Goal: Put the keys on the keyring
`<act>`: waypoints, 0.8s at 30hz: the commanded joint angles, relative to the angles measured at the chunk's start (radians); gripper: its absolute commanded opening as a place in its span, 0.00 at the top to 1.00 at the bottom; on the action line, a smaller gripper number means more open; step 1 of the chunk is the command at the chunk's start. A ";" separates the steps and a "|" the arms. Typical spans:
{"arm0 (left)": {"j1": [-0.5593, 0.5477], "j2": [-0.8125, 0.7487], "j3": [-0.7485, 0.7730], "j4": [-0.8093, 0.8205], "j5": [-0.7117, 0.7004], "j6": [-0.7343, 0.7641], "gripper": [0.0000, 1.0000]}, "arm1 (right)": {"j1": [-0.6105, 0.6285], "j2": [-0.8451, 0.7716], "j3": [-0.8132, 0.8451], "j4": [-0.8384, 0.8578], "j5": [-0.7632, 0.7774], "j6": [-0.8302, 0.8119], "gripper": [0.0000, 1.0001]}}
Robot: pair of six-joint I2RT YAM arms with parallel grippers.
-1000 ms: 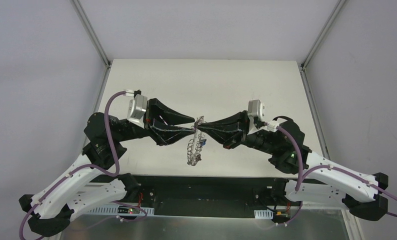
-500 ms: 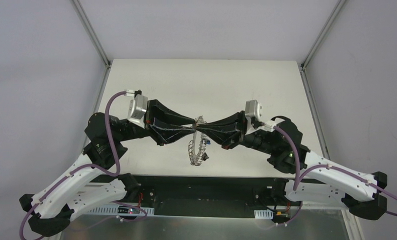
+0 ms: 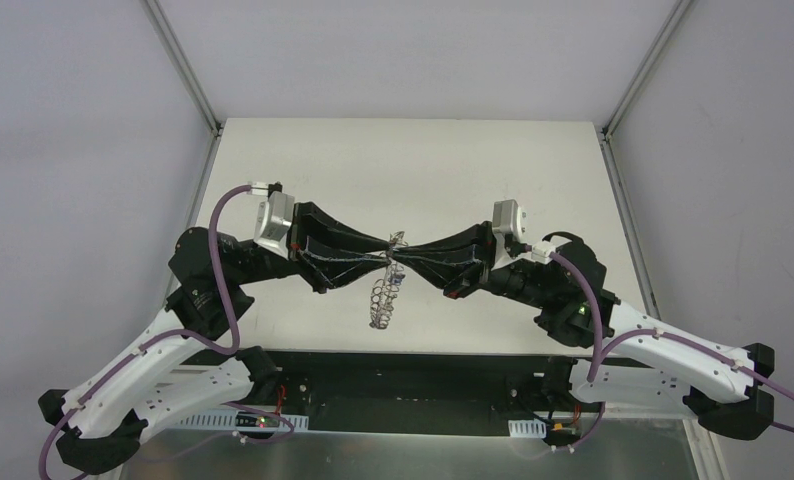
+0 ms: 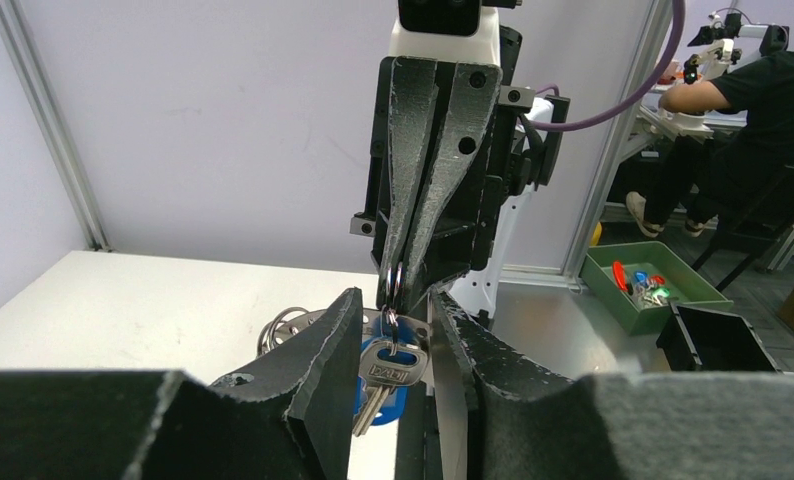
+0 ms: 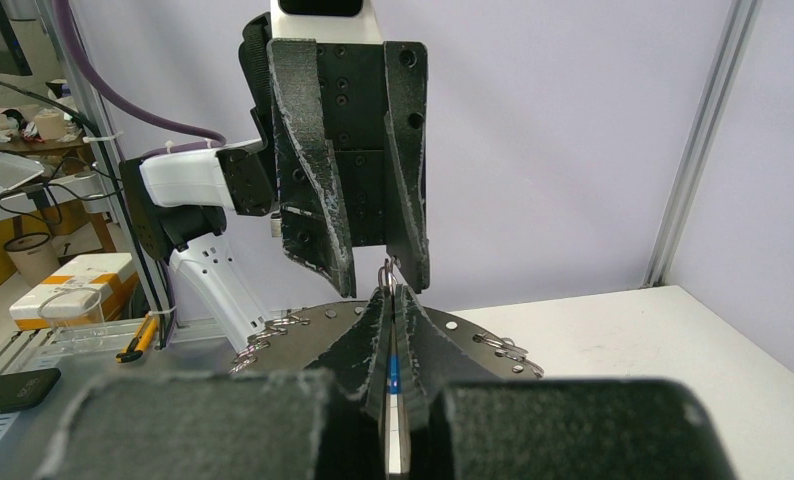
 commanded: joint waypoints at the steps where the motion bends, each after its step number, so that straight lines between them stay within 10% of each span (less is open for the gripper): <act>1: -0.008 -0.012 0.000 0.041 0.017 -0.004 0.77 | 0.006 -0.014 0.051 0.114 -0.015 0.013 1.00; 24: -0.008 0.007 0.003 0.019 0.028 0.006 1.00 | 0.005 -0.019 0.051 0.124 -0.033 0.035 1.00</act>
